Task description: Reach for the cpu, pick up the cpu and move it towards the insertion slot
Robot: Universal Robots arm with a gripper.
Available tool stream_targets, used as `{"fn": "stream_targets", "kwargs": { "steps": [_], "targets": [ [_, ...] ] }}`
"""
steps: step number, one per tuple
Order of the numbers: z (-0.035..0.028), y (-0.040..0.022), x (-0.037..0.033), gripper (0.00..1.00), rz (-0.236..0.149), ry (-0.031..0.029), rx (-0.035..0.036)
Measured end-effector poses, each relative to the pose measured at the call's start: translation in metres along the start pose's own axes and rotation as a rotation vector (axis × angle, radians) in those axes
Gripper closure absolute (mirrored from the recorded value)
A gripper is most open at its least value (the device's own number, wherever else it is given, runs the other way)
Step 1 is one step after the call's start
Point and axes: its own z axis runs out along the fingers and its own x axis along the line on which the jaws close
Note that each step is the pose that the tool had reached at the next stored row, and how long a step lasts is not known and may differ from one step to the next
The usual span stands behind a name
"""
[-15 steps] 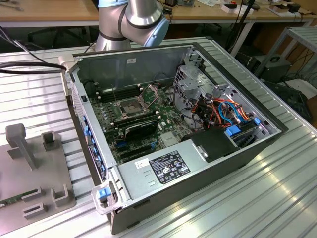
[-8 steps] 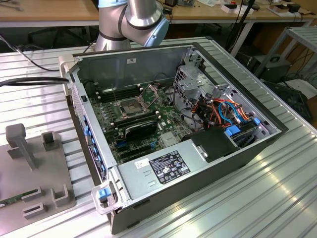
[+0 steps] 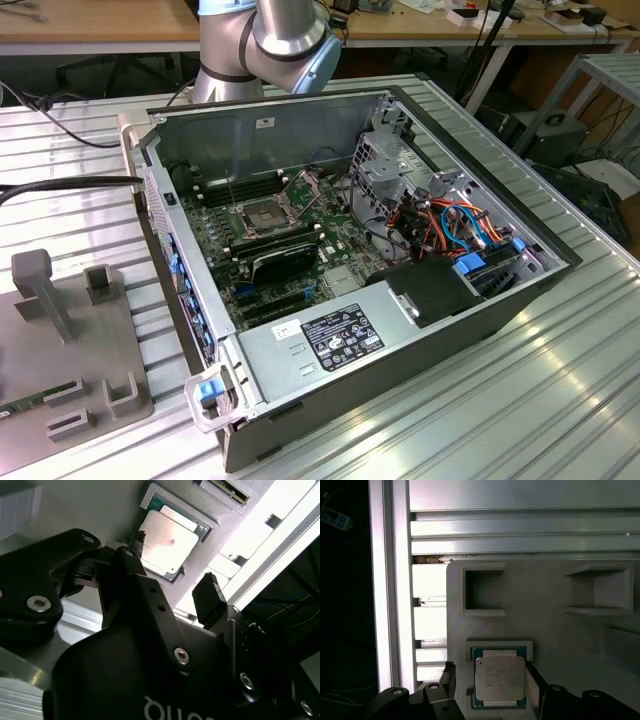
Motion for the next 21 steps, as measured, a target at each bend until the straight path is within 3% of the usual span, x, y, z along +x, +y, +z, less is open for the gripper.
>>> {"fn": "stream_targets", "kwargs": {
  "steps": [2, 3, 7, 10, 21],
  "targets": [
    [0.0001, -0.0001, -0.0003, 0.33, 0.000, -0.0001, 0.0000],
    [0.0009, 0.0000, -0.0007, 0.26, -0.001, -0.0001, 0.0000],
    [0.0158, -0.0017, -0.0043, 0.26, -0.010, -0.0004, 0.0042],
    [0.0209, -0.0015, -0.0062, 0.26, -0.009, -0.0004, 0.0052],
    [0.0232, -0.0018, -0.0062, 0.26, -0.010, -0.0007, 0.0059]
  ]
}}
